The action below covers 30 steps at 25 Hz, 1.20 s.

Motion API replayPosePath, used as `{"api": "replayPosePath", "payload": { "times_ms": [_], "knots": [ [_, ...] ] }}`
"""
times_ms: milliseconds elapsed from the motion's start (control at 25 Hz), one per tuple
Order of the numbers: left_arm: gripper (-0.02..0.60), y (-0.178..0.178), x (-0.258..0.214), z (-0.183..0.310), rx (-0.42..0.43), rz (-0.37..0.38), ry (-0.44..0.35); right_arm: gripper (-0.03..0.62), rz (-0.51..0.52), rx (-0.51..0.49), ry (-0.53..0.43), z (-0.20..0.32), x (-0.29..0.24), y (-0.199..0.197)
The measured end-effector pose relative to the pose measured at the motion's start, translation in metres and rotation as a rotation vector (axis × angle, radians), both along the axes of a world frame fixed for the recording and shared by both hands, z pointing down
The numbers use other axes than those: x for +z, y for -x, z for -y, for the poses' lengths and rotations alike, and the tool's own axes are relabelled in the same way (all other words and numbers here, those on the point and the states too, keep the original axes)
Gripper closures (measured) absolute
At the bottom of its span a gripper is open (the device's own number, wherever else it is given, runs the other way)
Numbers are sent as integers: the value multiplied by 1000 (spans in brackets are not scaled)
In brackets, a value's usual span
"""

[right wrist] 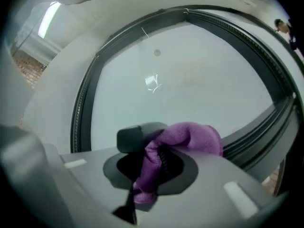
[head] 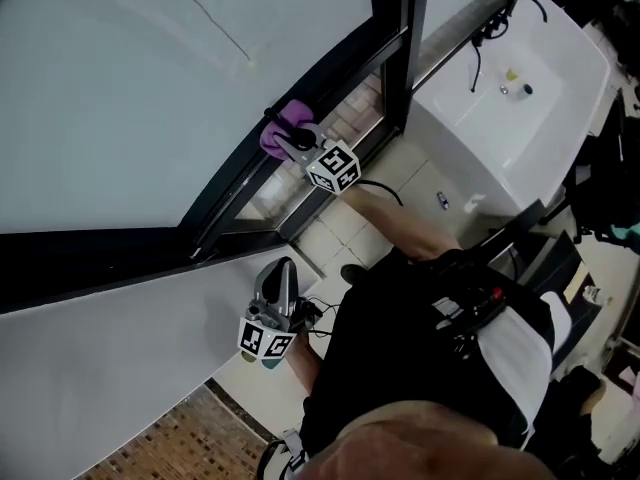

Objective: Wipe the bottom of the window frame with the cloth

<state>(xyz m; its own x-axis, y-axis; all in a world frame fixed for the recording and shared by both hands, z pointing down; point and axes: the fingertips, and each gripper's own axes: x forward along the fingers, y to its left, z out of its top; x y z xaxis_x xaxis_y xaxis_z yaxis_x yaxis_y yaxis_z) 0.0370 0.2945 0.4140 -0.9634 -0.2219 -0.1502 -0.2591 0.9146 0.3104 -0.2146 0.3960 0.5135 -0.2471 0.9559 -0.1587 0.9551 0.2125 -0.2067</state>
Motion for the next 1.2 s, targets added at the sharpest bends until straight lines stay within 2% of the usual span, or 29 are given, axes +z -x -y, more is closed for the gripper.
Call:
{"api": "replayPosePath", "payload": {
  "times_ms": [240, 360, 440, 520, 640, 720, 880, 960, 1040, 1200],
  "knots": [
    [580, 18, 2, 7, 58, -7, -7, 531, 1, -82, 1, 40, 2, -27],
    [580, 29, -1, 14, 89, -6, 4, 531, 32, -122, 39, 81, -8, -51],
    [580, 33, -1, 12, 95, -7, 3, 531, 65, -102, 65, 112, -29, -55],
    [580, 35, 2, 7, 89, -9, -2, 531, 84, -27, -8, 117, -41, -23],
    [580, 34, 1, 8, 80, -1, 0, 531, 138, 22, -121, 75, -61, 47],
    [580, 31, -3, 11, 73, 8, 6, 531, 158, -35, -222, 35, -60, 70],
    [580, 22, -6, 8, 32, 20, 15, 531, 207, -182, -445, -23, -30, 69],
    [580, 16, -6, 4, 7, 20, 14, 533, 205, -247, -444, -24, -24, 62],
    [580, 12, -3, -1, -8, 18, 5, 533, 174, -334, -385, -12, -28, 53],
    [580, 19, 4, -3, 10, 8, -11, 533, 176, -492, -324, 23, -33, 24]
  ]
}}
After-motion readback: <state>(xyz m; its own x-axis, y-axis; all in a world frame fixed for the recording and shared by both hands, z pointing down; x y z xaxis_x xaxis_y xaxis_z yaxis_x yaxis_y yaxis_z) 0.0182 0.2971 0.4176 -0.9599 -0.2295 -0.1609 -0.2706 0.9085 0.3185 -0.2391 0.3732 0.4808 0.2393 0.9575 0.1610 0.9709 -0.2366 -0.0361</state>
